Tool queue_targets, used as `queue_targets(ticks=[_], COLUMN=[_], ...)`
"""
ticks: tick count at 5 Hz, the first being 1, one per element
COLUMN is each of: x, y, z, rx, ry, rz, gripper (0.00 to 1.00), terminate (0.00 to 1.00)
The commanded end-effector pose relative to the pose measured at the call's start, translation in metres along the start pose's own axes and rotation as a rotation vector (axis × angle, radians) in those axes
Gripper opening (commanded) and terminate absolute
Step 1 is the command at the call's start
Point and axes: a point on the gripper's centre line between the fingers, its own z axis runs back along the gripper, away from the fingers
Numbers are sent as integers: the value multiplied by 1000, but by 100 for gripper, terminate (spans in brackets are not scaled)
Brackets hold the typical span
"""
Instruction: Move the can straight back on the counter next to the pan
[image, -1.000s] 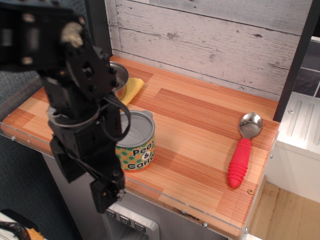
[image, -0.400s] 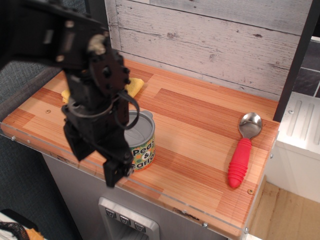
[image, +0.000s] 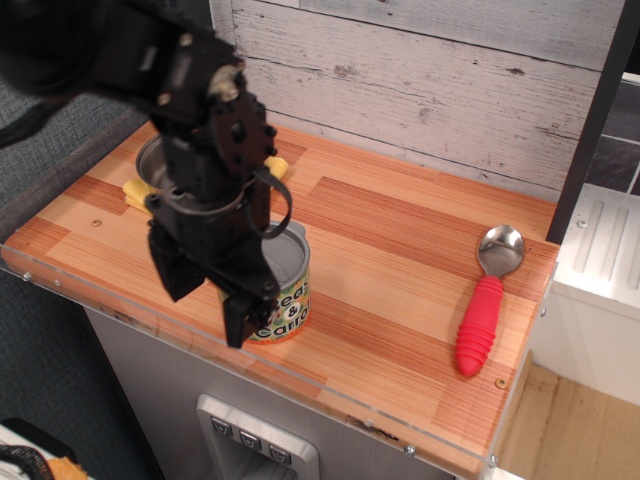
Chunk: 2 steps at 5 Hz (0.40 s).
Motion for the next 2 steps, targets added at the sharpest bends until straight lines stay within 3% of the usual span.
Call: queue_targets(ticks=[1, 2], x=[27, 40], y=[-1, 4], z=[0, -2], rx=[12, -3], ry=[-36, -60], rz=[-32, -14], gripper=[100, 100], terminate=[0, 0])
